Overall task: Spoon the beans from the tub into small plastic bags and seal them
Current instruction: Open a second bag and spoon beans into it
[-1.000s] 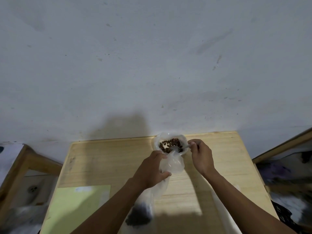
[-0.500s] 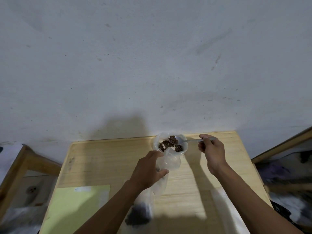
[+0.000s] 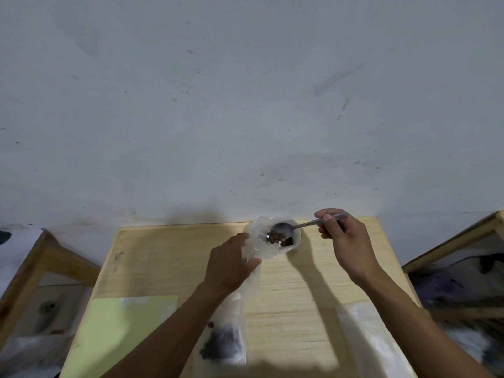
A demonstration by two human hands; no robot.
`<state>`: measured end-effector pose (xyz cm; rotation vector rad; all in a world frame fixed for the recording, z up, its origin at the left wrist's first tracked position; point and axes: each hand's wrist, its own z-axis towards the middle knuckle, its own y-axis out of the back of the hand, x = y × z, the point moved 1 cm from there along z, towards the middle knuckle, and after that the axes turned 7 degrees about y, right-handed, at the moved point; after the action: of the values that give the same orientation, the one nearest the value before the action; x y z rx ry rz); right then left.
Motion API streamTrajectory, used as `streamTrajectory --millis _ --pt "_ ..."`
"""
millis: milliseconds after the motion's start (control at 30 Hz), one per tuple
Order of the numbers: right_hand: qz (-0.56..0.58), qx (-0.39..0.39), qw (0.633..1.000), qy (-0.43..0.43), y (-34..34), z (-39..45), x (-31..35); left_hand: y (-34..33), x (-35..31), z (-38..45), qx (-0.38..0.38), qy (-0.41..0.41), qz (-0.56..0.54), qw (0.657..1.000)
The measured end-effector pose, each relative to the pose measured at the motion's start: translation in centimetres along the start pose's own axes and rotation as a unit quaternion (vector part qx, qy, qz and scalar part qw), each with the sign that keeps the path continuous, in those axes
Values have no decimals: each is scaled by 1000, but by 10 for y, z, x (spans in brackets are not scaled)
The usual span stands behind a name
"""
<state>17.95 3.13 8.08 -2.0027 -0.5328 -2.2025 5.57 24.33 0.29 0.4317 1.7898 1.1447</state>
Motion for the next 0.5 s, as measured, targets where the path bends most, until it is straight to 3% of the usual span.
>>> streamTrajectory --millis 233,400,500 --pt "-19 65 997 46 -18 -13 -7 6 1 -1 -15 -10 35 999" --pt "15 1 998 54 -21 -12 -5 10 6 -1 -24 0 36 999" --pt "51 -62 997 10 -17 -9 -15 14 9 -4 -25 16 16 999"
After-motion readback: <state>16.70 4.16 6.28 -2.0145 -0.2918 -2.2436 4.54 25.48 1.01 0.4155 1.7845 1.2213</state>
